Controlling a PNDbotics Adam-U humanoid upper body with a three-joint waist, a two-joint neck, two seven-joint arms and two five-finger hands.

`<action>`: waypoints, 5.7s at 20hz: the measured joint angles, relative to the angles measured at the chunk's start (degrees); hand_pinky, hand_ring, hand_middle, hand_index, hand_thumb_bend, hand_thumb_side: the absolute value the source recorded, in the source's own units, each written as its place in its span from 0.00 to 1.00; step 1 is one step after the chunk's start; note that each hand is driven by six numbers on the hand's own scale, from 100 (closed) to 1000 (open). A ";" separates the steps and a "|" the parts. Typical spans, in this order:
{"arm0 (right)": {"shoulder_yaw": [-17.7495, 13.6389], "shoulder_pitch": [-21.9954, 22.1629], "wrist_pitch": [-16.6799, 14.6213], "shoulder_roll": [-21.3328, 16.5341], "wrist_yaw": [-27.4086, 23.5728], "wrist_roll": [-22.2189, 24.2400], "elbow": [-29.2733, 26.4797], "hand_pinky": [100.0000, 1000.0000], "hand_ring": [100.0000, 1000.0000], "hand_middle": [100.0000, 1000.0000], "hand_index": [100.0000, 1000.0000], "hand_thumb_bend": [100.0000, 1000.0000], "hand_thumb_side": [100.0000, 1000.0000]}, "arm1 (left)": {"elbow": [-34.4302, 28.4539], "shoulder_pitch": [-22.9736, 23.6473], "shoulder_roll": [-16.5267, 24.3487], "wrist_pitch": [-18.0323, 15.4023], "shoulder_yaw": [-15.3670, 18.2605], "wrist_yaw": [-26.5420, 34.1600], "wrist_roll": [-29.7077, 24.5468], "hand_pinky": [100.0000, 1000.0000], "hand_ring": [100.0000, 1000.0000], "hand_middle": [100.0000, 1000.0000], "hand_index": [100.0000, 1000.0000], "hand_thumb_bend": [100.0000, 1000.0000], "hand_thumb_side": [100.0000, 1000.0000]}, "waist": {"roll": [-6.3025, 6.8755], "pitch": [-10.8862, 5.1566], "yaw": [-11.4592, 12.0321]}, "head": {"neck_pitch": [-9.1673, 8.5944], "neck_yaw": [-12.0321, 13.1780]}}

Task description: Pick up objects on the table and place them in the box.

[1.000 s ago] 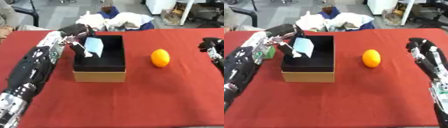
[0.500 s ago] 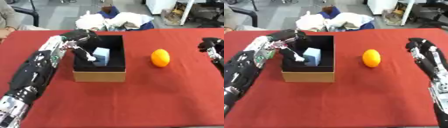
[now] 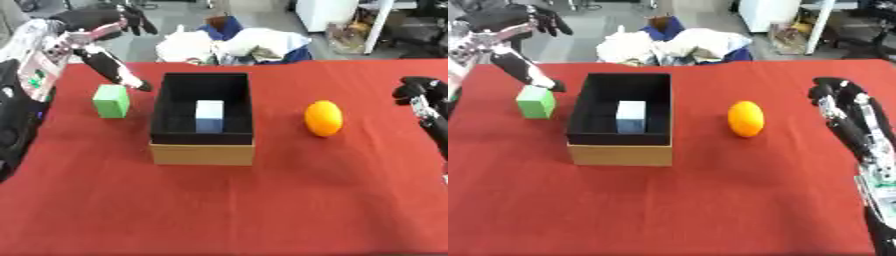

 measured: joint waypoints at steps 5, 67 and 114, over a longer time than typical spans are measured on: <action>-0.10 0.18 0.04 -0.01 0.00 -0.04 0.13 0.64 0.65 0.56 0.74 0.00 0.63 | 3.14 0.38 2.89 0.98 1.37 -3.29 1.33 0.69 0.71 0.72 0.82 0.80 0.34 | 0.05 -0.09 0.17 | 0.01 -0.29; 0.92 -1.81 -0.43 0.05 -0.07 0.57 0.31 0.64 0.65 0.56 0.74 0.00 0.67 | 5.71 -1.86 -1.57 0.16 2.14 -6.69 10.41 0.58 0.52 0.51 0.62 0.37 0.05 | -0.82 3.53 -4.35 | -2.49 1.22; 13.09 -21.77 -10.36 -12.09 7.12 20.25 23.57 0.74 0.81 0.76 0.82 0.00 0.73 | -28.77 21.44 1.35 8.77 3.10 30.48 5.10 0.63 0.56 0.62 0.75 0.43 0.67 | -2.36 2.32 1.89 | -1.44 -3.17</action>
